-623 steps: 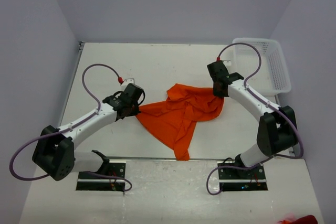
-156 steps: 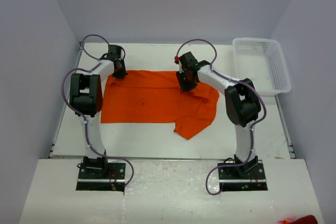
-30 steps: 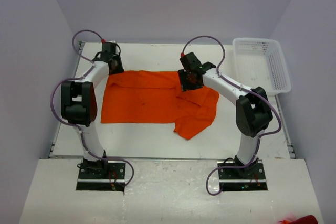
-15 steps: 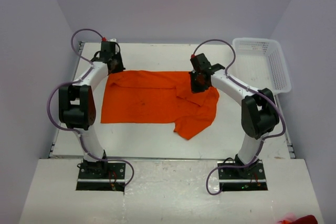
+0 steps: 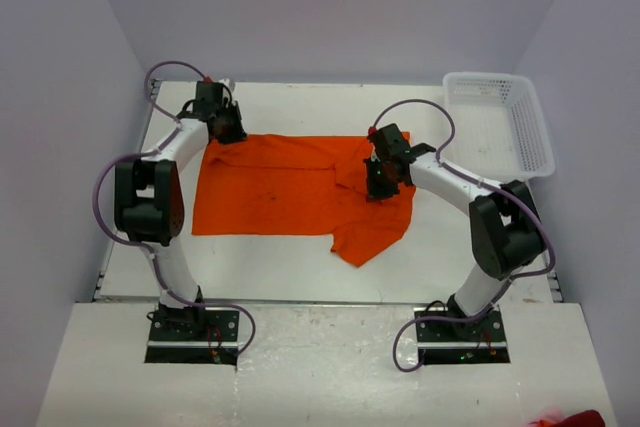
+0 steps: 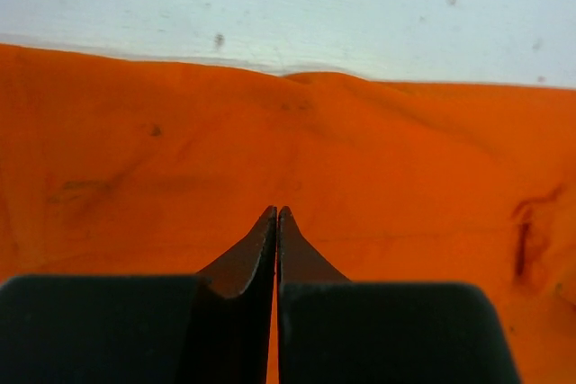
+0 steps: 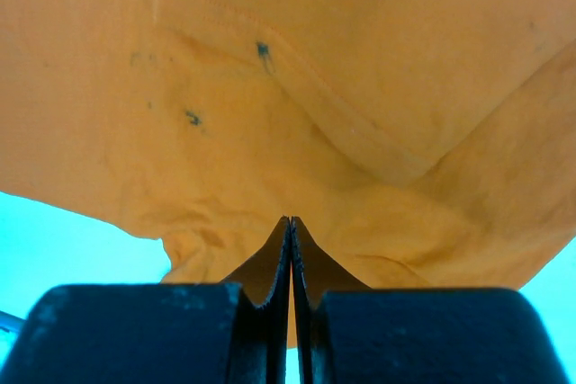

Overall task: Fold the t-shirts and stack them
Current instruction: Fold the flattened tshirt in 1/3 of the way, then grap the side of the flattened tshirt closest away from the robot with both arms

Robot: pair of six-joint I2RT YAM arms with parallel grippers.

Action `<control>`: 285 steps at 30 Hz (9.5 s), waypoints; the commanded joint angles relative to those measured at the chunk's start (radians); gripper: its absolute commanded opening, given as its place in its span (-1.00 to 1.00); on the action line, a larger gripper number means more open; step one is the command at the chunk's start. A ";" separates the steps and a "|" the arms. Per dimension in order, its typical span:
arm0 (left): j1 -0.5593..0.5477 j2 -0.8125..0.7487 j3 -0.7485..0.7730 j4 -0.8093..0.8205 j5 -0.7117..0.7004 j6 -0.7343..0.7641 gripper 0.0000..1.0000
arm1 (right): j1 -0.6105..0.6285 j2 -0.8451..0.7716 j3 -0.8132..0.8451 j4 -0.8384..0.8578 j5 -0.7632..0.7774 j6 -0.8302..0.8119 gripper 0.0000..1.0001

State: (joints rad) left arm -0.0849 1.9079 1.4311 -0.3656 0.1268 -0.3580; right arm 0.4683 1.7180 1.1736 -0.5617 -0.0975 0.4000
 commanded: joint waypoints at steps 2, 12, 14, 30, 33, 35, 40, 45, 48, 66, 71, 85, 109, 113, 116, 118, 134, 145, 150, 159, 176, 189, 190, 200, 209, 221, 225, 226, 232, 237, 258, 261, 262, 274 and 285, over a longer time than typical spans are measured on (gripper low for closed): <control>-0.013 0.019 0.048 0.033 0.270 -0.029 -1.00 | 0.009 -0.101 -0.063 0.051 -0.013 0.052 -1.00; -0.164 0.063 0.129 -0.021 0.292 0.002 -1.00 | 0.044 -0.143 -0.121 0.003 0.061 0.053 -1.00; -0.168 0.027 0.101 -0.064 0.110 -0.044 -1.00 | 0.056 -0.191 -0.143 0.005 0.082 0.045 -0.95; -0.179 -0.428 -0.366 0.000 -0.131 -0.099 -1.00 | 0.279 -0.512 -0.554 0.201 -0.014 0.227 -0.08; -0.179 -0.415 -0.390 0.014 -0.131 -0.098 -1.00 | 0.314 -0.489 -0.580 0.223 0.002 0.252 0.00; -0.179 -0.412 -0.393 0.022 -0.106 -0.095 -1.00 | 0.334 -0.469 -0.589 0.227 0.022 0.258 0.01; -0.181 -0.411 -0.390 0.036 -0.089 -0.096 -1.00 | 0.342 -0.433 -0.580 0.243 0.042 0.272 0.01; -0.184 -0.409 -0.377 0.036 -0.092 -0.085 -1.00 | 0.349 -0.377 -0.552 0.255 0.047 0.295 -0.01; -0.184 -0.408 -0.376 0.037 -0.093 -0.081 -1.00 | 0.352 -0.335 -0.539 0.258 0.065 0.304 -0.04; -0.184 -0.354 -0.373 0.077 -0.066 -0.065 -1.00 | 0.435 -0.241 -0.252 0.011 0.338 0.316 -1.00; -0.184 -0.337 -0.371 0.089 -0.062 -0.067 -1.00 | 0.432 -0.166 -0.108 -0.062 0.393 0.261 -0.91; -0.184 -0.305 -0.382 0.111 -0.052 -0.067 -1.00 | 0.268 0.184 0.302 -0.055 0.417 0.045 -0.63; -0.184 -0.329 -0.422 0.139 -0.036 -0.075 -1.00 | 0.254 0.238 0.326 -0.044 0.314 -0.069 -0.23; -0.184 -0.326 -0.429 0.143 -0.039 -0.073 -1.00 | 0.253 0.265 0.357 -0.050 0.305 -0.078 -0.25; -0.184 -0.325 -0.432 0.148 -0.038 -0.073 -1.00 | 0.251 0.296 0.391 -0.067 0.301 -0.084 -0.26; -0.184 -0.329 -0.432 0.148 -0.036 -0.072 -1.00 | 0.250 0.304 0.394 -0.070 0.309 -0.081 -0.28; -0.184 -0.326 -0.446 0.162 -0.030 -0.067 -1.00 | 0.240 0.319 0.344 -0.101 0.409 -0.021 -0.33; -0.184 -0.336 -0.454 0.163 -0.029 -0.067 -1.00 | 0.240 0.331 0.310 -0.102 0.412 0.007 -0.50; -0.184 -0.329 -0.457 0.169 -0.019 -0.070 -1.00 | 0.243 0.310 0.299 -0.089 0.420 0.000 -0.39; -0.184 -0.325 -0.471 0.183 -0.007 -0.071 -1.00 | 0.260 0.276 0.290 -0.083 0.432 -0.015 -0.25; -0.184 -0.331 -0.465 0.163 -0.039 -0.075 -1.00 | 0.279 0.244 0.297 -0.119 0.467 0.017 -0.95; -0.184 -0.346 -0.501 0.093 -0.097 -0.114 -1.00 | 0.263 0.212 0.399 -0.162 0.518 -0.038 -0.98; -0.184 -0.349 -0.506 0.085 -0.107 -0.122 -1.00 | 0.262 0.206 0.399 -0.161 0.516 -0.043 -0.98; -0.136 -0.497 -0.586 -0.010 -0.109 -0.286 -0.66 | 0.250 0.170 0.321 -0.104 0.447 -0.033 -1.00; -0.125 -0.561 -0.532 -0.137 -0.155 -0.292 -0.54 | 0.245 0.190 0.291 -0.069 0.401 -0.056 -0.38; -0.125 -0.598 -0.610 -0.058 -0.092 -0.259 -0.64 | 0.260 0.126 0.225 -0.035 0.277 -0.044 -0.10; -0.125 -0.598 -0.615 -0.049 -0.084 -0.253 -0.66 | 0.283 0.169 0.256 -0.043 0.252 -0.044 -0.14; -0.125 -0.599 -0.615 -0.052 -0.084 -0.248 -0.66 | 0.286 0.193 0.268 -0.049 0.260 -0.043 -0.15; -0.125 -0.624 -0.612 -0.068 -0.084 -0.234 -0.67 | 0.293 0.247 0.305 -0.058 0.289 -0.039 -0.17; -0.118 -0.645 -0.609 -0.078 -0.081 -0.229 -0.67 | 0.293 0.276 0.317 -0.067 0.335 -0.041 -0.17; -0.101 -0.639 -0.621 -0.056 -0.039 -0.211 -0.71 | 0.273 0.339 0.360 -0.099 0.436 -0.052 -0.21; -0.095 -0.641 -0.618 -0.056 -0.035 -0.207 -0.71 | 0.268 0.342 0.360 -0.101 0.446 -0.047 -0.21; -0.090 -0.641 -0.618 -0.058 -0.030 -0.203 -0.71 | 0.268 0.344 0.359 -0.101 0.455 -0.046 -0.20; -0.073 -0.641 -0.640 -0.039 -0.004 -0.197 -0.71 | 0.260 0.347 0.367 -0.110 0.464 -0.041 -0.47; -0.072 -0.627 -0.652 -0.056 -0.064 -0.208 -0.57 | 0.259 0.293 0.373 -0.138 0.486 -0.020 -1.00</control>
State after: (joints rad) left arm -0.1638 1.2865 0.7868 -0.4339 0.0921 -0.5819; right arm 0.7326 2.0701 1.5127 -0.6781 0.3504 0.3611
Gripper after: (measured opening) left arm 0.192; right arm 0.007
